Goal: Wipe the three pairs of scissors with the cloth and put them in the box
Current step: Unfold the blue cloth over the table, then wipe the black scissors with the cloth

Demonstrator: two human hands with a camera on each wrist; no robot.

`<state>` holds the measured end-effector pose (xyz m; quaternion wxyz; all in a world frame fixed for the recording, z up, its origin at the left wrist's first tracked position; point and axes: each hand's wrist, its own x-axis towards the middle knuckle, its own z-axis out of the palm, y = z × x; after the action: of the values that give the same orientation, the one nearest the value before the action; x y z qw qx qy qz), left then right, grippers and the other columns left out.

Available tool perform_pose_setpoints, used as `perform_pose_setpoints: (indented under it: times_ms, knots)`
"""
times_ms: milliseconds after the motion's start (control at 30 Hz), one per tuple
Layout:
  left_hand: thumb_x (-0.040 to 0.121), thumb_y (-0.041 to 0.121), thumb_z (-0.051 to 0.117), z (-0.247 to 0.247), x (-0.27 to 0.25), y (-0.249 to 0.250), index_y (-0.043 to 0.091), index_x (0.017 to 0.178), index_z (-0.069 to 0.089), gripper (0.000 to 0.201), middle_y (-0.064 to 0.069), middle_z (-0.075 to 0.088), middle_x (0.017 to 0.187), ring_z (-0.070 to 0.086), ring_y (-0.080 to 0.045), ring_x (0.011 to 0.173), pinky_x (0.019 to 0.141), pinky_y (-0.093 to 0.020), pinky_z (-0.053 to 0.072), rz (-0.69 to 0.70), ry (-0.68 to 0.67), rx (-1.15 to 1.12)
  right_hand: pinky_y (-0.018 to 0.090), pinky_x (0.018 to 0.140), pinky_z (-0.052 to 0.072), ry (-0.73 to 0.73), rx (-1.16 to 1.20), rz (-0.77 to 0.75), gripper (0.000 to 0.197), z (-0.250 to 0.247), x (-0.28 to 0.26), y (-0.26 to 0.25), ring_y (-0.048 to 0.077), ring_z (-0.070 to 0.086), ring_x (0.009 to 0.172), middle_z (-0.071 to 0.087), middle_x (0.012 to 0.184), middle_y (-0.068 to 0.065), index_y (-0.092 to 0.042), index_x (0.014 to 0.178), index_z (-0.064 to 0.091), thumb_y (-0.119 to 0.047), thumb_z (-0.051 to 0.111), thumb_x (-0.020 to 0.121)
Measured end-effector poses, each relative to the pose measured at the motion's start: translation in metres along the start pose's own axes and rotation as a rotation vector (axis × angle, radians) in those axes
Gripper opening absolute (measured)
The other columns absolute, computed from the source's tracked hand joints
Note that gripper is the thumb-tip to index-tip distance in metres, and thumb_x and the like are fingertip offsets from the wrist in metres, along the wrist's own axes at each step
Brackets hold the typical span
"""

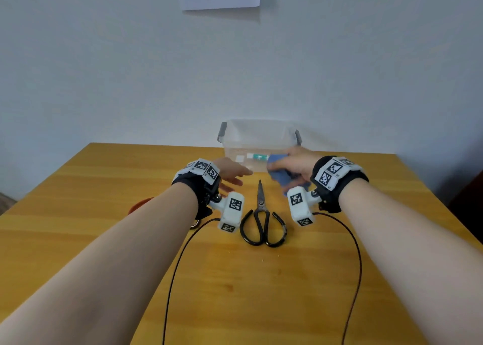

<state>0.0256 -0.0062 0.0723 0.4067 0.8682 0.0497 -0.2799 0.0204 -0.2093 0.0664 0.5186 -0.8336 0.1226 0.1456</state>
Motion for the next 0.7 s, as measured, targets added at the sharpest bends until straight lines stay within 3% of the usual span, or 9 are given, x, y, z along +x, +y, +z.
perform_pose_setpoints:
  times_ms: [33,133,200,267,367,500,567,667,700]
  knots:
    - [0.102,0.042,0.061,0.003,-0.003,-0.004,0.013,0.138,0.055,0.047,0.002,0.066,0.128,0.063,-0.013,0.084,0.066,-0.032,0.051,-0.025,-0.015,0.034,0.039,0.077,0.054,-0.062,-0.149,0.102,0.038,0.001,0.004,0.010,0.028,0.064,0.089,0.066,0.089,0.012,-0.007,0.099,0.061,-0.025,0.087,0.078]
    - [0.106,0.041,0.053,0.015,-0.002,-0.018,0.010,0.150,0.043,0.055,-0.007,0.056,0.146,0.064,-0.016,0.099,0.094,-0.037,0.051,-0.088,-0.077,0.113,0.036,0.071,0.049,-0.174,-0.425,0.276,0.040,0.005,0.007,0.033,0.026,0.060,0.073,0.063,0.079,0.011,-0.006,0.095,0.061,-0.035,0.085,0.079]
    - [0.107,0.040,0.052,0.026,-0.001,-0.025,0.010,0.154,0.038,0.057,-0.009,0.052,0.150,0.059,-0.022,0.103,0.090,-0.038,0.049,-0.117,-0.119,0.122,0.034,0.067,0.047,-0.204,-0.507,0.323,0.039,0.012,0.006,0.043,0.024,0.057,0.067,0.061,0.076,0.009,-0.009,0.088,0.058,-0.039,0.083,0.082]
    - [0.107,0.037,0.054,0.037,0.003,-0.030,0.009,0.151,0.041,0.054,-0.008,0.054,0.148,0.058,-0.023,0.100,0.083,-0.036,0.050,-0.146,-0.151,0.093,0.037,0.075,0.046,-0.255,-0.493,0.342,0.043,0.020,0.007,0.052,0.026,0.057,0.078,0.061,0.086,0.012,-0.009,0.088,0.057,-0.042,0.084,0.080]
    - [0.106,0.027,0.057,0.048,0.008,-0.036,0.006,0.132,0.055,0.034,-0.009,0.063,0.115,0.058,-0.020,0.087,0.062,-0.028,0.048,-0.147,-0.121,0.137,0.038,0.078,0.042,-0.280,-0.459,0.331,0.041,0.027,0.008,0.057,0.026,0.054,0.075,0.060,0.077,0.011,-0.009,0.084,0.057,-0.043,0.080,0.083]
    - [0.104,0.018,0.058,0.053,0.015,-0.046,0.001,0.106,0.064,0.019,-0.007,0.064,0.089,0.055,-0.024,0.086,0.079,-0.034,0.044,-0.201,-0.153,0.006,0.038,0.074,0.045,-0.300,-0.401,0.325,0.038,0.021,0.002,0.054,0.024,0.055,0.067,0.061,0.074,0.010,-0.007,0.087,0.058,-0.043,0.072,0.091]
    - [0.105,0.014,0.055,0.058,0.010,-0.047,0.003,0.088,0.063,0.021,-0.004,0.064,0.075,0.055,-0.019,0.073,0.079,-0.031,0.048,-0.203,-0.154,-0.054,0.040,0.076,0.047,-0.320,-0.286,0.362,0.037,0.020,0.001,0.055,0.027,0.059,0.068,0.064,0.073,0.011,-0.005,0.089,0.058,-0.039,0.071,0.092]
    - [0.103,0.011,0.056,0.064,0.001,-0.044,0.009,0.074,0.051,0.029,-0.006,0.051,0.069,0.049,-0.017,0.058,0.052,-0.025,0.045,-0.165,-0.072,0.003,0.048,0.094,0.050,-0.332,-0.185,0.370,0.039,0.025,-0.001,0.057,0.036,0.062,0.088,0.068,0.081,0.016,-0.001,0.096,0.059,-0.037,0.073,0.092]
    - [0.104,0.014,0.056,0.065,-0.001,-0.042,0.009,0.073,0.049,0.033,-0.007,0.048,0.067,0.046,-0.019,0.056,0.052,-0.026,0.044,-0.167,-0.074,0.062,0.050,0.102,0.048,-0.332,-0.169,0.363,0.039,0.028,-0.003,0.055,0.037,0.061,0.096,0.069,0.083,0.017,0.000,0.098,0.059,-0.036,0.074,0.091]
